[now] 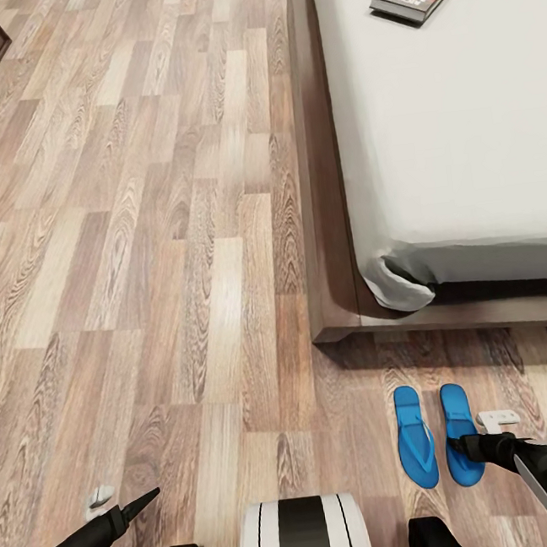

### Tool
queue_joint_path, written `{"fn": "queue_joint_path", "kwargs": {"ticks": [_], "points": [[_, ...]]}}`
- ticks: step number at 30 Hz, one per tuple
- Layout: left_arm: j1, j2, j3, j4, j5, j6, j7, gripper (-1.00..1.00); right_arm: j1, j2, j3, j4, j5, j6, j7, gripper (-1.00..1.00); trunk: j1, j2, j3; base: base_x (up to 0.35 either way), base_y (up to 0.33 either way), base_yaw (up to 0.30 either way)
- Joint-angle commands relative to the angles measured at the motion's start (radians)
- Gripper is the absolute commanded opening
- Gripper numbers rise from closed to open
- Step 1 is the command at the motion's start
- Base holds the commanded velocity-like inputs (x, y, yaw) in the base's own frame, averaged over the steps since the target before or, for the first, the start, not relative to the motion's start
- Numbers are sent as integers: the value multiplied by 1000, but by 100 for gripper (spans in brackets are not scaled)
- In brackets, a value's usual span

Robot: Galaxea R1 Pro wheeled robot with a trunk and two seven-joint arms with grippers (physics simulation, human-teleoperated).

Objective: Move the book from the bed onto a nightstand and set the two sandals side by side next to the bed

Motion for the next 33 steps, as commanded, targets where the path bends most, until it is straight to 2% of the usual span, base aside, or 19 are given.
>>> {"fn": "queue_joint_path", "kwargs": {"ticks": [1,7,26,28,33], "points": [[0,0,1,1,3,11,-4,100,0,0,-4,-1,-2,6,5,-100,0,0,0,0,0,0],[0,0,1,1,3,11,-4,100,0,0,-3,-1,-2,6,5,-100,2,-1,-20,0,0,0],[0,0,1,1,3,12,-4,100,0,0,-2,-1,-2,6,5,-100,2,-1,-20,0,0,0],[0,0,1,1,3,11,-4,100,0,0,-2,-1,-2,6,5,-100,3,-2,-28,0,0,0],[0,0,1,0,3,11,-4,100,0,0,-2,-1,-2,6,5,-100,3,-2,-28,0,0,0]]}}
